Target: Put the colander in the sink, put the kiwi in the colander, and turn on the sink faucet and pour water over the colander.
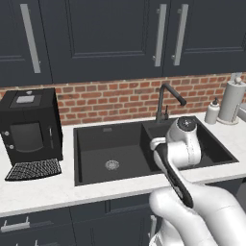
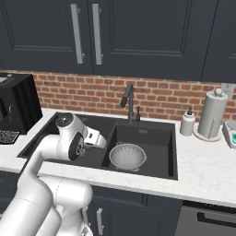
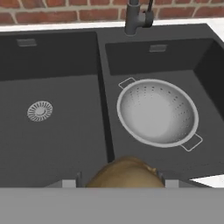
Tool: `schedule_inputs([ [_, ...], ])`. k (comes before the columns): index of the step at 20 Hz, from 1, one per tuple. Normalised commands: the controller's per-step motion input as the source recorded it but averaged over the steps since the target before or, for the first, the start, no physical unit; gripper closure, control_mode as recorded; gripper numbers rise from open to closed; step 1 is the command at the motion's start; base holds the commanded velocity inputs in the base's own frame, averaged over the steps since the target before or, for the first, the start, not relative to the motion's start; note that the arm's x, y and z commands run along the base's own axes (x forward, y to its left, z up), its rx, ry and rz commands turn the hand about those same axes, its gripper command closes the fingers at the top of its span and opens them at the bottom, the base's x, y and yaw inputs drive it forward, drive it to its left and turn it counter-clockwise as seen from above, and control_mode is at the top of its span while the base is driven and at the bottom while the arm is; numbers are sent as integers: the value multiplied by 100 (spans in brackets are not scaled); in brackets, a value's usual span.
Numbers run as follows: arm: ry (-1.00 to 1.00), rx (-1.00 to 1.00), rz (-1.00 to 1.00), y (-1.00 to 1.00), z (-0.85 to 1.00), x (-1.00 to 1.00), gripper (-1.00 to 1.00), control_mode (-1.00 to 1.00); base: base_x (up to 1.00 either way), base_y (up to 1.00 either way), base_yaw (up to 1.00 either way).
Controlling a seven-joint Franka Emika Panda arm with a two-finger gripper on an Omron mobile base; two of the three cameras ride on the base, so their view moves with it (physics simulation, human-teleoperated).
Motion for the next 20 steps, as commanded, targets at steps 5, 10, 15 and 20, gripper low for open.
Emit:
schedule_inputs([
  [5,0,0,-8,-50,-2,35,100,-100,0,0,0],
  [10,0,0,-5,-39,-24,24,100,-100,0,0,0],
  [15,0,0,-5,-34,-35,2,100,-100,0,0,0],
  [20,0,0,-5,-26,-36,1,100,-100,0,0,0],
])
